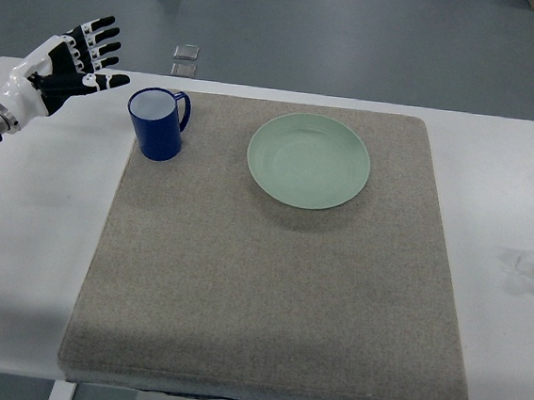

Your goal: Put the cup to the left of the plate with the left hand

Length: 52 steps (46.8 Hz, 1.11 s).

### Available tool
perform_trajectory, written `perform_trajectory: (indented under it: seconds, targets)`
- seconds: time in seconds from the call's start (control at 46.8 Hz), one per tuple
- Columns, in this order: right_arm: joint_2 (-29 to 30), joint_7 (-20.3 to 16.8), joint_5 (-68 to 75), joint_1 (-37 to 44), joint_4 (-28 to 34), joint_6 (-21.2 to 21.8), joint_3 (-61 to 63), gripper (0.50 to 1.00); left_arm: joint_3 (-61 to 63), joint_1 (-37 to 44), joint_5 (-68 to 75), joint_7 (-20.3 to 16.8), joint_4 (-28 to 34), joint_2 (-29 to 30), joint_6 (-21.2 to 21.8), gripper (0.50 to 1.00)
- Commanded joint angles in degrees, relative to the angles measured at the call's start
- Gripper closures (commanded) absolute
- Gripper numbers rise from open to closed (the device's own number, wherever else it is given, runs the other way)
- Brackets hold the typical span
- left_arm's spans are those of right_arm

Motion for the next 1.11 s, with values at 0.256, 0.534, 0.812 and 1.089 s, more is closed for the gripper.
perform_trajectory:
  seconds: [0.256,0.534,0.812,1.089]
  targets:
    - [0.0,0.0,0.0,0.0,0.0,0.0,0.0,0.568,0.0,-5.6,-18.9,10.3,7.5,3.4,-12.3,0.501]
    - [0.0,0.0,0.0,0.0,0.0,0.0,0.0,0.568,0.2,-9.3,-36.0,26.9,11.5,3.4,-12.3,0.501]
    - [0.0,0.0,0.0,0.0,0.0,0.0,0.0,0.568,0.2,-11.1,-42.6,36.5,12.6,2.4,-12.3,0.501]
    - [0.0,0.0,0.0,0.0,0.0,0.0,0.0,0.568,-0.1,-11.6,-44.1,36.6,12.6,1.8,-12.3,0.501]
